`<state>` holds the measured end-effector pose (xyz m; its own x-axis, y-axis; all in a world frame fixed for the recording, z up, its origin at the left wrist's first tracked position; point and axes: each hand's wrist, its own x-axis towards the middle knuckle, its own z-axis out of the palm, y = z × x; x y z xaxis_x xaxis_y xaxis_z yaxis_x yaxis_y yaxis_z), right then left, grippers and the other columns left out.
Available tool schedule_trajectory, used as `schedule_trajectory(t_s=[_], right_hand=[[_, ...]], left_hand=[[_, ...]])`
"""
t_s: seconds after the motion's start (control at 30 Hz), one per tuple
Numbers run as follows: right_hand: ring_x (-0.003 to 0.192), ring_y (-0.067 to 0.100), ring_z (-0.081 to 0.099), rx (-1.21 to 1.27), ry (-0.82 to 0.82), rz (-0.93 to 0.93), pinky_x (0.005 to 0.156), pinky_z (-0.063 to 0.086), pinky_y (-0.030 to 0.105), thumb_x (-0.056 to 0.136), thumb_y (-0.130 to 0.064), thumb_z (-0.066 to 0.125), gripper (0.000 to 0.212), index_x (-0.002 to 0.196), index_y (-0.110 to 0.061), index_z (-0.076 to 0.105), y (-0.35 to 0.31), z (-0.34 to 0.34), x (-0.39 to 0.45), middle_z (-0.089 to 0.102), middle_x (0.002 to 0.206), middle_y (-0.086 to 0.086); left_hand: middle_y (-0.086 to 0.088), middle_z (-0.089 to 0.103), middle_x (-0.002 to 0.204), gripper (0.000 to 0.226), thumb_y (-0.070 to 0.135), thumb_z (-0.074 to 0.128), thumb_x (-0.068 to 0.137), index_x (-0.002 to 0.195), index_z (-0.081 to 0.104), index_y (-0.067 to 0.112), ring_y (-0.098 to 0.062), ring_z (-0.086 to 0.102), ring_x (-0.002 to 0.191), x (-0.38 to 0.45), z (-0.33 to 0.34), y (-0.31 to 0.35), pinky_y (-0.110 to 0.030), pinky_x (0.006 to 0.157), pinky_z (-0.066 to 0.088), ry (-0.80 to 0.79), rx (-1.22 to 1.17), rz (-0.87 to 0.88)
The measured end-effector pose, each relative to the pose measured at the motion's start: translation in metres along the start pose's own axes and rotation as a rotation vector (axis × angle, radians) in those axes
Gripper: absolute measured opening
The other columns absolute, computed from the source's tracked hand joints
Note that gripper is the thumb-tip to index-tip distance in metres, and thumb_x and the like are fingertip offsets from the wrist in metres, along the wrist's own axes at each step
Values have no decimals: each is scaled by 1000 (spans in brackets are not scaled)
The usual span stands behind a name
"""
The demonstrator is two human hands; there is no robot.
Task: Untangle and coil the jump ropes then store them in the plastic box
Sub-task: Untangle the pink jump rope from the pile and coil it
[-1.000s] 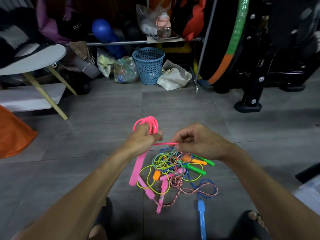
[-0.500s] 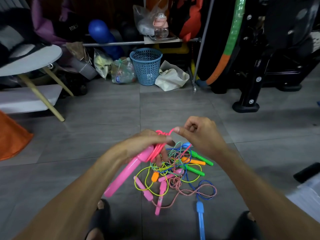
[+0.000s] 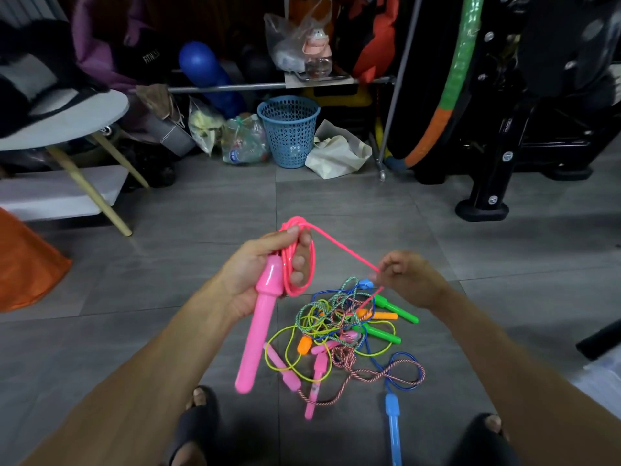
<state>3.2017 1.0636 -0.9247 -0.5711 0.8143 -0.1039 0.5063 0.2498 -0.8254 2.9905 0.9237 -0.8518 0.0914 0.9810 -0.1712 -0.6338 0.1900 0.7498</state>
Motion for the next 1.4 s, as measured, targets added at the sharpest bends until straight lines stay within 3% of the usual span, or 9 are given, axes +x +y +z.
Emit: schedule_trajectory(t_s=[0.2, 0.3, 0.47, 0.53, 0.63, 0.83, 1.03, 1.23, 1.4], right_hand=[[48, 13, 55, 781, -17, -12, 54, 50, 23, 91, -14, 54, 17, 75, -9, 58, -63, -20, -11, 61, 61, 4], [39, 4, 40, 428, 38, 21, 41, 34, 18, 95, -16, 53, 22, 76, -12, 63, -57, -12, -14, 52, 61, 1], [44, -2, 43, -229, 5, -66, 48, 32, 17, 82, -17, 70, 17, 69, -25, 62, -57, 6, -15, 47, 47, -15], [47, 0, 46, -238, -16, -48, 47, 33, 15, 78, -24, 75, 15, 73, -24, 61, -66, 15, -21, 54, 54, -10], [52, 3, 52, -136, -127, -158, 54, 45, 23, 77, -17, 74, 11, 67, -18, 68, -77, 24, -27, 66, 60, 0], [74, 17, 66, 87, -409, -176, 69, 55, 29, 81, 10, 53, 32, 94, -13, 72, -90, 27, -37, 72, 85, 11], [66, 20, 67, 219, -239, -241, 61, 50, 27, 79, 15, 53, 32, 89, -16, 49, -84, 27, -32, 67, 76, 14], [70, 15, 58, -293, -202, -415, 65, 48, 33, 72, 3, 57, 35, 96, -20, 45, -74, 28, -33, 62, 75, -7], [77, 18, 57, -398, 138, -463, 68, 38, 28, 78, -4, 54, 27, 103, -14, 54, -54, 34, -24, 59, 81, -8]], left_hand=[[-3, 54, 55, 13, 23, 57, 77, 74, 56, 11, -12, 52, 42, 4, -1, 5, -20, 43, 49, 285, -6, -20], [-1, 56, 56, 13, 25, 56, 78, 73, 54, 12, -12, 55, 44, 4, -8, 4, -19, 47, 51, 342, -76, -5], [-3, 66, 66, 21, 10, 68, 64, 84, 70, 6, -10, 59, 47, -2, -7, 5, -18, 48, 51, 295, -215, 112], [-4, 73, 83, 45, 2, 68, 56, 101, 67, 2, -9, 61, 52, -2, -8, 3, -17, 52, 52, 265, -135, 171], [-5, 74, 95, 41, -9, 56, 72, 111, 54, 0, -11, 66, 61, 3, -6, -5, -18, 59, 53, 285, 91, 210], [-3, 70, 74, 20, -18, 51, 83, 81, 59, 0, -13, 71, 68, 15, -1, -18, -21, 67, 54, 407, 563, 284], [-16, 67, 67, 16, 19, 62, 73, 65, 61, 5, -23, 60, 60, 17, -9, -21, -43, 60, 50, 330, 1235, 8], [-10, 66, 61, 13, 3, 54, 85, 74, 59, 2, -21, 62, 51, 6, 0, -13, -30, 59, 48, 49, 1173, -312], [1, 59, 50, 5, -5, 62, 84, 83, 62, 1, -11, 55, 43, 2, -1, -10, -23, 47, 50, -22, 1009, -298]])
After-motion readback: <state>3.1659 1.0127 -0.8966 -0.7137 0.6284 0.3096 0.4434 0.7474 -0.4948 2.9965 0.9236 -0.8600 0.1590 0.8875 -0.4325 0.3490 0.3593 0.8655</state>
